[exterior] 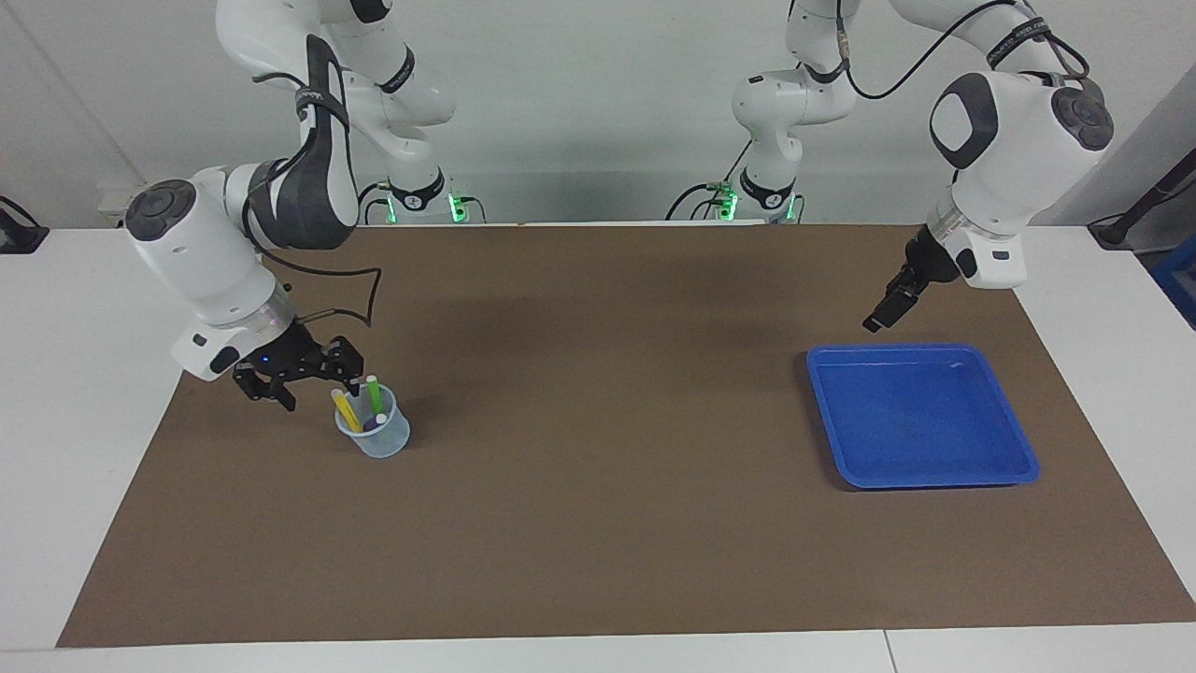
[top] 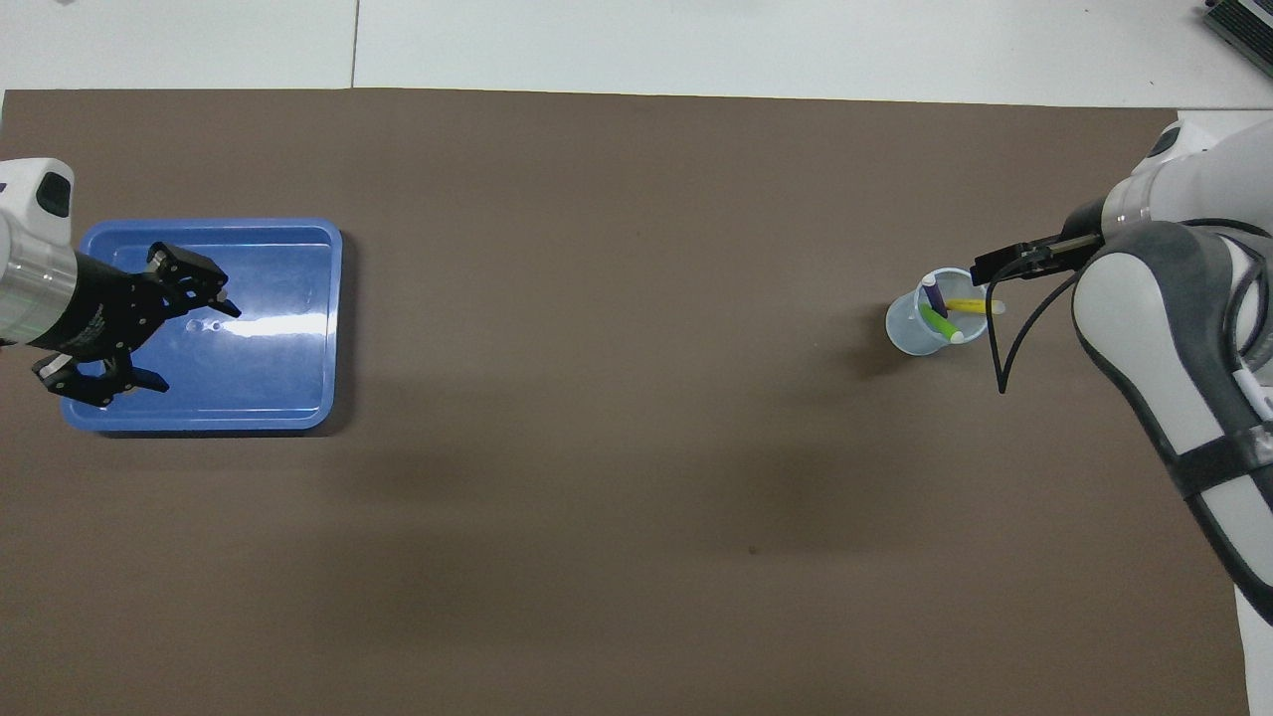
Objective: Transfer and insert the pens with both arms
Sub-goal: 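Open the right gripper and withdraw it from the cup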
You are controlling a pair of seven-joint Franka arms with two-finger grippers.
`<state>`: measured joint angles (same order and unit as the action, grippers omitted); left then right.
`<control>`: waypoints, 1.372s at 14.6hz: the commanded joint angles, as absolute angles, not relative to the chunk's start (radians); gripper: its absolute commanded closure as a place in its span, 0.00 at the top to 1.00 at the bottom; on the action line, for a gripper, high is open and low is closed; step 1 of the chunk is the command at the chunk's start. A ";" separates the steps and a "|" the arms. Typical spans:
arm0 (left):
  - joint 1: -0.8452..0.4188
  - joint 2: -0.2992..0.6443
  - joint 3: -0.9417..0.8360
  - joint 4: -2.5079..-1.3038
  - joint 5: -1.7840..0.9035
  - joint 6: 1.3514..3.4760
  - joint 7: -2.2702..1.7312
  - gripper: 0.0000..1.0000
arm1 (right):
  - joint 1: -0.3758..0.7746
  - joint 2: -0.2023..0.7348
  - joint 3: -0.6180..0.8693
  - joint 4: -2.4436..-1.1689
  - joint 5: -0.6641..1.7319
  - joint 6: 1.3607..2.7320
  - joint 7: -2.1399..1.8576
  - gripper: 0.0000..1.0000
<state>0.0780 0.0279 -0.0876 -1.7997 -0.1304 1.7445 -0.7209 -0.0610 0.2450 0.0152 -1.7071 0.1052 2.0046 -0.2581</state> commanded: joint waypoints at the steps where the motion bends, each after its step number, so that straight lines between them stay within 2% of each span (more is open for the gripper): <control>1: 0.097 0.000 -0.100 -1.810 -0.053 1.700 -0.594 1.00 | -0.077 0.230 0.017 -1.617 0.058 1.872 -0.253 1.00; 5: 0.084 0.000 -0.118 -1.784 0.020 1.707 -0.531 1.00 | -0.101 0.174 0.012 -1.508 0.031 1.686 -0.252 1.00; 9: 0.080 0.002 -0.133 -1.787 0.018 1.767 -0.538 1.00 | -0.101 0.074 0.018 -1.526 -0.006 1.551 -0.253 1.00; 12: 0.084 0.003 -0.152 -1.780 -0.009 1.773 -0.526 1.00 | -0.080 0.069 0.021 -1.540 -0.018 1.543 -0.267 1.00; 14: 0.087 0.006 -0.152 -1.752 -0.017 1.744 -0.447 1.00 | -0.025 0.045 0.011 -1.569 -0.018 1.542 -0.259 1.00; 18: 0.097 0.002 -0.147 -1.703 -0.008 1.660 -0.093 1.00 | -0.040 0.044 0.011 -1.575 -0.018 1.549 -0.267 1.00; 20: 0.098 -0.006 -0.144 -1.701 -0.005 1.638 -0.075 1.00 | -0.052 0.043 0.011 -1.577 -0.017 1.543 -0.264 1.00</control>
<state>0.0885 0.0083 -0.1438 -1.7102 -0.0061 1.6786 -0.1357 -0.0334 0.0729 0.0081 -1.5419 0.0039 1.5390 -0.2580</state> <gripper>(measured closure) 0.000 0.000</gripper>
